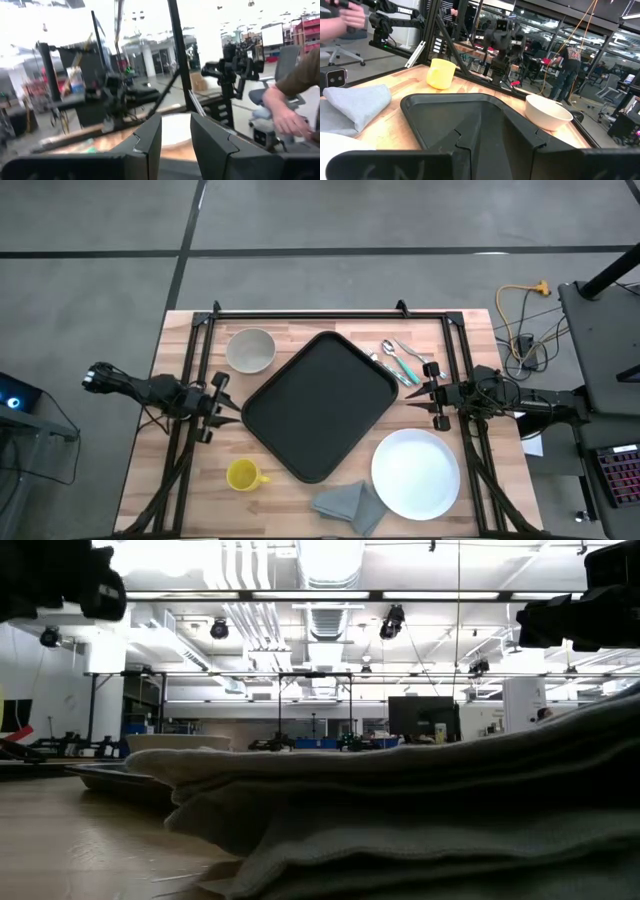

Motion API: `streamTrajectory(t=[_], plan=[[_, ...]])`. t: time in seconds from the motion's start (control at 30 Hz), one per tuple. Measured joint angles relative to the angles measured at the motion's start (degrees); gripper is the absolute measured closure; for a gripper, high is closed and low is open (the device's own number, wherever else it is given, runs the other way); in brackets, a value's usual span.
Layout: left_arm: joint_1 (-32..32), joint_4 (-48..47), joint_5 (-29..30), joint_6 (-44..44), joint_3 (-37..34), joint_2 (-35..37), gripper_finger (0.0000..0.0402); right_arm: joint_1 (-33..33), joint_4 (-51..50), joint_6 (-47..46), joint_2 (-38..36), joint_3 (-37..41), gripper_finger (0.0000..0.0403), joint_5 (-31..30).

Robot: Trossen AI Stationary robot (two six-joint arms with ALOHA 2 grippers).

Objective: Set up tray
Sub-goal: Put the yellow mug on the black serving tray

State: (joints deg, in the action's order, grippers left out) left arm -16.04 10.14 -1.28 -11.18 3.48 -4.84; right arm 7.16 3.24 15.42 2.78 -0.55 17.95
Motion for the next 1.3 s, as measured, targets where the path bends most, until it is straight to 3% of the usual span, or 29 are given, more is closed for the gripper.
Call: streamTrajectory(t=[0.6, 0.83, 1.03, 1.3], plan=[[-0.03, -0.59, -0.02, -1.25, 13.39, 0.0, 0.0312, 0.0, -0.01, 0.02, 0.0, 0.01, 0.0335, 0.0], [-0.01, 0.6, -0.02, 8.03, 18.42, -1.71, 0.0312, 0.0, 0.01, 0.01, -0.01, -0.01, 0.0335, 0.01], [-0.03, -11.12, -0.02, 11.01, 25.35, -8.05, 0.0312, 0.0, 0.01, 0.0, -0.01, -0.01, 0.0335, -0.01], [-0.03, -15.6, 0.02, 15.94, 33.07, -21.44, 0.0312, 0.0, 0.01, 0.02, 0.01, 0.01, 0.0335, -0.01]])
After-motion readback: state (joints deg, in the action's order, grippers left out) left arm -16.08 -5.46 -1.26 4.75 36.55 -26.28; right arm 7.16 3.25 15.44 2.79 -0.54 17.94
